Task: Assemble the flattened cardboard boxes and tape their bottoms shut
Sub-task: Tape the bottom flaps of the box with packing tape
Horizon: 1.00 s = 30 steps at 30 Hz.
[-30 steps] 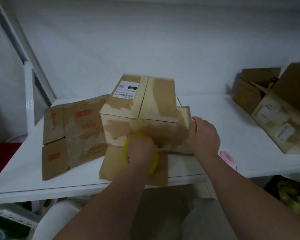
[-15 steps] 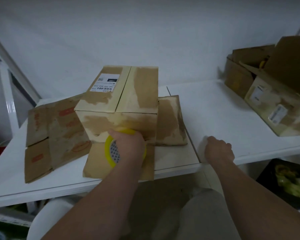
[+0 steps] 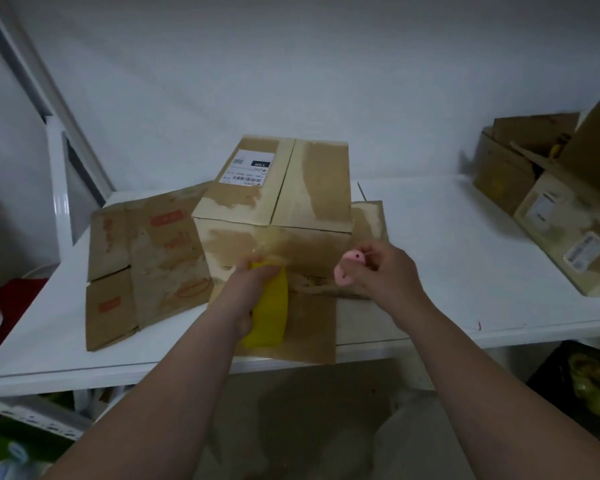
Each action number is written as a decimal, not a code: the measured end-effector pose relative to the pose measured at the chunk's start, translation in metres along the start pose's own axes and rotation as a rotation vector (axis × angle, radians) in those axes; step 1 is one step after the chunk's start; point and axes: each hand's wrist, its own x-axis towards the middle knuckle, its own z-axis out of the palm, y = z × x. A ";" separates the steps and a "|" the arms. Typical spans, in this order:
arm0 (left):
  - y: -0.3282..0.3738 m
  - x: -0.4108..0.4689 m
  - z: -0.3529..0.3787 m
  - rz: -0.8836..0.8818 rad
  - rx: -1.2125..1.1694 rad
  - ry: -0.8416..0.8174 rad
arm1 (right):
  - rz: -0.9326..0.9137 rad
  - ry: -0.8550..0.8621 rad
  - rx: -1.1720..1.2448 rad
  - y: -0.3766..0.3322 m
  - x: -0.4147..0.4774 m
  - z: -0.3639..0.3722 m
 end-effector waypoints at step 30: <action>0.005 0.000 -0.025 0.045 -0.169 -0.266 | -0.508 -0.001 -0.495 -0.048 0.040 0.094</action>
